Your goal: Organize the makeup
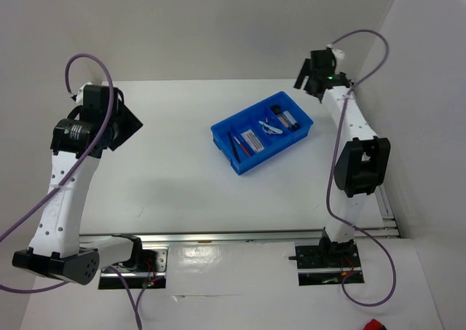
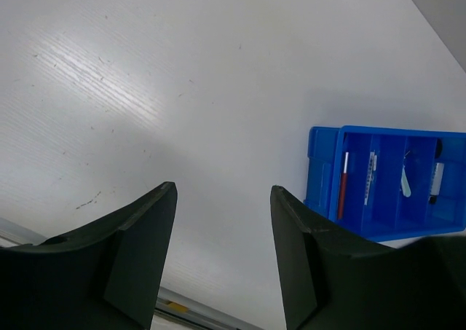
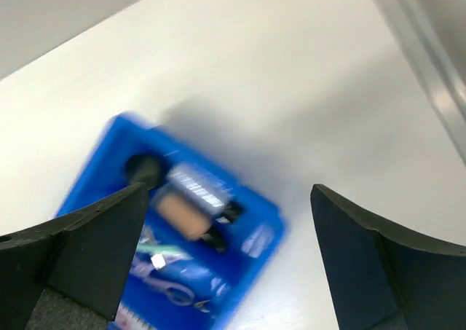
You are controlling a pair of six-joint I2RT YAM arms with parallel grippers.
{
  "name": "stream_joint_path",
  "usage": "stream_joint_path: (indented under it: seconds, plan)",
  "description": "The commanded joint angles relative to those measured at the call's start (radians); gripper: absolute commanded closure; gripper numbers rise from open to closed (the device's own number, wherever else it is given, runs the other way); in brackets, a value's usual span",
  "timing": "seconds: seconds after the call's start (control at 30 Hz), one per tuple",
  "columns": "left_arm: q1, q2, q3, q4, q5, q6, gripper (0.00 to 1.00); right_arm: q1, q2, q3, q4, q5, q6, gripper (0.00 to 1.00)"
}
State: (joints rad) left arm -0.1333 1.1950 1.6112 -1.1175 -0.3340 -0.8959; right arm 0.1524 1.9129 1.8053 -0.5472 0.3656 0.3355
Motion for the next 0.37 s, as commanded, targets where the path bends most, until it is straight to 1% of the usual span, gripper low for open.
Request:
stream_joint_path:
  seconds: [0.0,0.1,0.13,0.23,0.27,0.33]
  plan:
    - [0.015,-0.006,-0.019,0.035,0.015,0.034,0.33,-0.126,0.017,0.013,-0.279,-0.057,0.239,0.0]
    - [0.015,0.012,-0.019,0.035,0.026,0.043,0.33,-0.178,-0.031,-0.09,-0.27,-0.103,0.25,0.0]
    - [0.015,0.012,-0.019,0.035,0.026,0.043,0.33,-0.188,-0.063,-0.151,-0.24,-0.103,0.25,0.0]
    - [0.015,0.012,-0.019,0.035,0.035,0.043,0.33,-0.217,-0.098,-0.221,-0.218,-0.137,0.26,0.0]
    - [0.015,0.012,-0.019,0.045,0.045,0.054,0.33,-0.217,-0.119,-0.262,-0.194,-0.149,0.238,0.02]
    - [0.015,0.012,-0.019,0.056,0.055,0.054,0.33,-0.226,-0.144,-0.29,-0.172,-0.162,0.229,0.02]
